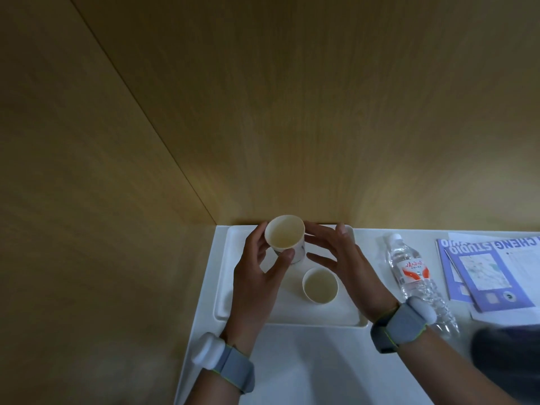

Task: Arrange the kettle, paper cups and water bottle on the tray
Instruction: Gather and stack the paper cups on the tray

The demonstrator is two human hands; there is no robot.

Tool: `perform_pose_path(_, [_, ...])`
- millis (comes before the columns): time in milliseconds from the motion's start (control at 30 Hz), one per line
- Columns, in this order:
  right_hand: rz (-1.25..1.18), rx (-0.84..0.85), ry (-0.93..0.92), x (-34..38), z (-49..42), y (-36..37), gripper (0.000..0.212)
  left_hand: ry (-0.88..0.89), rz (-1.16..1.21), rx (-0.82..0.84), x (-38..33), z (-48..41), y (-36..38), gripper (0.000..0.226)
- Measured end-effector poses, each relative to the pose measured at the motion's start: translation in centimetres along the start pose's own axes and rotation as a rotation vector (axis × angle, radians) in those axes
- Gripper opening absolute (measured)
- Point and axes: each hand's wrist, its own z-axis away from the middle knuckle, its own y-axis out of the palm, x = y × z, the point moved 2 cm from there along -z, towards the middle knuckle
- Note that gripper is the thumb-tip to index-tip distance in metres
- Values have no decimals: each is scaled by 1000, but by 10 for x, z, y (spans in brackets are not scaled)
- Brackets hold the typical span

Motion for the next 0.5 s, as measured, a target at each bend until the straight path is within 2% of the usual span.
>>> perform_pose_path(200, [-5,-28,-35,0,21,-14,62,47,4,28,-5,11,14,65])
perform_pose_path(500, [50,-39,-62,-6,50,-29,66,27,31,101,-7,32,31,74])
